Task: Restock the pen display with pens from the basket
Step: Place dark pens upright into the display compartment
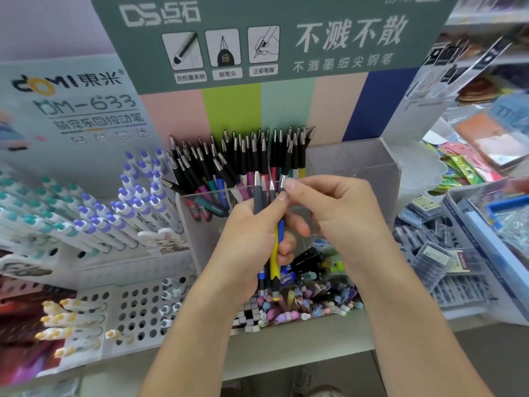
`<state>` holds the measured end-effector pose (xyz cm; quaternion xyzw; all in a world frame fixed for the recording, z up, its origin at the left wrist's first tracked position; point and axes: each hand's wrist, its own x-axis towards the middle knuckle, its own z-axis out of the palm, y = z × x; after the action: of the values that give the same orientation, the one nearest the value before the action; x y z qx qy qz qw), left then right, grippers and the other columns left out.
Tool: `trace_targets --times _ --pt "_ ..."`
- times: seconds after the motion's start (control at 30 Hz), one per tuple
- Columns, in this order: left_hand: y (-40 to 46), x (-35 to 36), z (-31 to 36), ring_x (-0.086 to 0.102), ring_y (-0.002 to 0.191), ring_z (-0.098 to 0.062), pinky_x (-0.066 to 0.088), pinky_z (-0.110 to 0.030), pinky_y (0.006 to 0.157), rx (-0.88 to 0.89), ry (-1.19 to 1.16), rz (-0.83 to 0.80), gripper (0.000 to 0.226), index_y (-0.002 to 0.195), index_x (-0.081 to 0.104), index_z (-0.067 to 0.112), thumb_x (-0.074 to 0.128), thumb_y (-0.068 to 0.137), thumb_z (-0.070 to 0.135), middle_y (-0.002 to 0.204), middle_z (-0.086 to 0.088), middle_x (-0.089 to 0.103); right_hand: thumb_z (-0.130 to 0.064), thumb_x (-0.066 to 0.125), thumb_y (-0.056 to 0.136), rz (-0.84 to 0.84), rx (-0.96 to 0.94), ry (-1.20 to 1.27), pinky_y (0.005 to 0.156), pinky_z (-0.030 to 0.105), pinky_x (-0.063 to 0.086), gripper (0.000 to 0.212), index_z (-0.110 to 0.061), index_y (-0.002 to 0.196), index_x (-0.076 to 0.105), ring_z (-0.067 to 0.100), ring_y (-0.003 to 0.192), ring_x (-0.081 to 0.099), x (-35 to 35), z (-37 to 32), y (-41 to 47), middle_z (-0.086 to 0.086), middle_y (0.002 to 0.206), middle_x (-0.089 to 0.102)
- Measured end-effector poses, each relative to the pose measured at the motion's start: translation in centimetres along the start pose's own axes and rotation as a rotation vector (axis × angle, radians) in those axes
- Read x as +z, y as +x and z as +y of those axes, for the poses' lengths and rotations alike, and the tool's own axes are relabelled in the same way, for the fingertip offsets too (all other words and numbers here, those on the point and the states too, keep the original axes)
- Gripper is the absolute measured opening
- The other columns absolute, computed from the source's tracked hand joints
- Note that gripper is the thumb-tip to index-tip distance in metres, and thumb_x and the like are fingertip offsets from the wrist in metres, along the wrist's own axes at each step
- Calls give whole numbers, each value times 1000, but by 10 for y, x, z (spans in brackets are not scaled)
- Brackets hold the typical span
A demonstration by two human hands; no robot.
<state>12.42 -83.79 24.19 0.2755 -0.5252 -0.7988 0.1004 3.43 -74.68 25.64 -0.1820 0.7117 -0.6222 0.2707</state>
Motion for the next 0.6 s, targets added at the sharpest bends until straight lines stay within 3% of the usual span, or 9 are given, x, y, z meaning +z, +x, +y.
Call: trace_targets --times 0.03,0.1,0.23,0.3,0.4,0.5,0.6 --pt "-1 0 0 38 45 -12 34 -23 39 -8 25 -14 23 106 63 9 47 106 25 68 -9 62 -26 76 88 2 25 16 78 33 55 12 -17 84 80 5 62 63 -2 4 2 6 64 71" --pt "-1 -2 1 37 45 -12 34 -22 39 -28 80 -30 22 112 62 10 46 106 24 67 -8 63 -27 78 86 -8 115 50 79 35 51 11 -17 85 80 6 66 63 -6 11 7 -2 68 73" --pt "-2 -9 -1 39 46 -12 35 -23 41 -81 189 -81 25 114 64 11 45 107 26 73 -12 67 -27 78 84 -95 270 91 48 16 38 11 -16 87 80 3 49 45 -13 16 10 -1 74 73" --pt "-2 -8 -1 46 45 -15 40 -25 42 -84 184 -67 31 115 65 9 43 107 29 77 -15 71 -23 75 86 -101 253 119 47 16 37 9 -15 87 78 3 50 47 -14 17 12 -2 71 72" --pt "-3 -6 0 66 57 -25 57 -31 52 -96 55 12 35 109 65 8 40 108 32 81 -21 74 -15 70 91 -2 124 222 47 15 41 9 -14 83 74 7 55 50 -11 11 13 -3 66 66" --pt "-3 -8 1 73 66 -31 63 -39 61 -101 -46 101 34 110 63 8 39 108 33 78 -23 73 -10 65 95 165 -82 339 51 19 49 16 -14 81 69 13 60 61 -13 -4 12 5 72 68" --pt "-3 -12 0 59 47 -22 53 -30 45 -87 -50 175 34 107 61 6 41 108 33 61 -10 63 -9 62 98 318 -399 253 58 26 56 8 -9 91 66 21 65 69 -16 -22 14 9 77 70"
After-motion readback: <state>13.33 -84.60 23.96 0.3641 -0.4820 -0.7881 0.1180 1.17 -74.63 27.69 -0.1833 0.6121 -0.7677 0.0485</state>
